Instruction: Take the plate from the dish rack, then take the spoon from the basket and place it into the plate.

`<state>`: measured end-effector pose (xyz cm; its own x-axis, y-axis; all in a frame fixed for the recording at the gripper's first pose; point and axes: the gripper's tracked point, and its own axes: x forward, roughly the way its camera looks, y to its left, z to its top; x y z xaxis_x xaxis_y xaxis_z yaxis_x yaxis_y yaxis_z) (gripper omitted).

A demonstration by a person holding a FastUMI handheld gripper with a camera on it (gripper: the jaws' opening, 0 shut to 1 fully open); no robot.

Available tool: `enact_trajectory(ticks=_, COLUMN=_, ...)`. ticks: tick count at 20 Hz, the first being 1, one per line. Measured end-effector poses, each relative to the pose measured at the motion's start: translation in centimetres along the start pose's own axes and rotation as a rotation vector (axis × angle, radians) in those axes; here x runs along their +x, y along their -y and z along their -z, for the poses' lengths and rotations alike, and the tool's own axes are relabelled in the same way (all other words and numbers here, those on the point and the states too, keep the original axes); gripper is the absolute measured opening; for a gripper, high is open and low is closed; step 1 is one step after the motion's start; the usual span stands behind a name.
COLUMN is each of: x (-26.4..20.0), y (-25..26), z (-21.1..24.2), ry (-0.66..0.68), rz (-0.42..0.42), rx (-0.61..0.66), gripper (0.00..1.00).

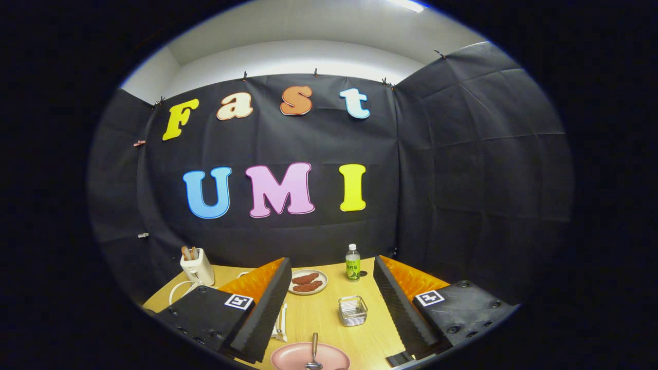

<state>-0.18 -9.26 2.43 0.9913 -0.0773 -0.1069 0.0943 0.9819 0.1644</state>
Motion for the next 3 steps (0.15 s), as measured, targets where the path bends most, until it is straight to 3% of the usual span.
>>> enact_trajectory(ticks=3, x=0.71, y=-0.91, z=0.08, ry=-0.006, rz=-0.027, rx=-0.016, gripper=0.98)
